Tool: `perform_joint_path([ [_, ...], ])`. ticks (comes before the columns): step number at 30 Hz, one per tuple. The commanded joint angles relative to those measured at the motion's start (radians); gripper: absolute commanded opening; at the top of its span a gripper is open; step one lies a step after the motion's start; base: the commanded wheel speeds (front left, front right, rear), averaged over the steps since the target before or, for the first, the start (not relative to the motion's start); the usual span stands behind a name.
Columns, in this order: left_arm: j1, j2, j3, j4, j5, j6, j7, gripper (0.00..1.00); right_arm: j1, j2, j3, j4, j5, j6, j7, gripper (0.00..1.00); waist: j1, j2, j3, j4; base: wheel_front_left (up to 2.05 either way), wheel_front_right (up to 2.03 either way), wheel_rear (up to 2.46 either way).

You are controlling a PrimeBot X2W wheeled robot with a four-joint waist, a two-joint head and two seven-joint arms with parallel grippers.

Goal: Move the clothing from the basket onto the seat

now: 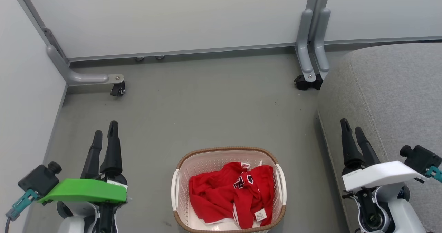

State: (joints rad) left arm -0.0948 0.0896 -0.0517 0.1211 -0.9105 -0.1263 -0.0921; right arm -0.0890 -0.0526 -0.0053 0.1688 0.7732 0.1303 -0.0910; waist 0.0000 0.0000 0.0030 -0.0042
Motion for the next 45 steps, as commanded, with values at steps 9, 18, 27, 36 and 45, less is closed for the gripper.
perform_joint_path([
  [9, -0.007, 0.024, -0.021, -0.015, 0.129, -0.004, -0.035, 1.00, -0.027, -0.007, 0.022, -0.008, -0.155, 0.000, -0.036, 1.00, 0.0000, 0.0000, 0.000, -0.001, 0.00, 0.00, 0.00],
  [18, -0.004, 0.035, -0.039, 0.008, 0.215, -0.005, -0.059, 1.00, -0.031, -0.006, 0.034, 0.009, -0.276, 0.000, -0.061, 1.00, 0.0000, 0.0000, -0.002, -0.001, 0.00, 0.00, 0.00],
  [27, -0.001, 0.039, -0.047, 0.021, 0.297, -0.005, -0.081, 1.00, -0.034, -0.004, 0.039, 0.042, -0.377, 0.000, -0.083, 1.00, 0.0000, 0.0000, -0.003, 0.002, 0.00, 0.00, 0.00],
  [36, 0.009, 0.039, -0.045, 0.046, 0.374, -0.005, -0.102, 1.00, -0.044, -0.001, 0.043, 0.072, -0.462, 0.000, -0.102, 1.00, 0.0000, 0.0000, -0.005, 0.002, 0.00, 0.00, 0.00],
  [45, 0.012, 0.041, -0.057, 0.072, 0.433, -0.006, -0.122, 1.00, -0.049, 0.001, 0.051, 0.089, -0.535, 0.000, -0.110, 1.00, 0.0000, 0.0000, -0.006, 0.003, 0.00, 0.00, 0.00],
])
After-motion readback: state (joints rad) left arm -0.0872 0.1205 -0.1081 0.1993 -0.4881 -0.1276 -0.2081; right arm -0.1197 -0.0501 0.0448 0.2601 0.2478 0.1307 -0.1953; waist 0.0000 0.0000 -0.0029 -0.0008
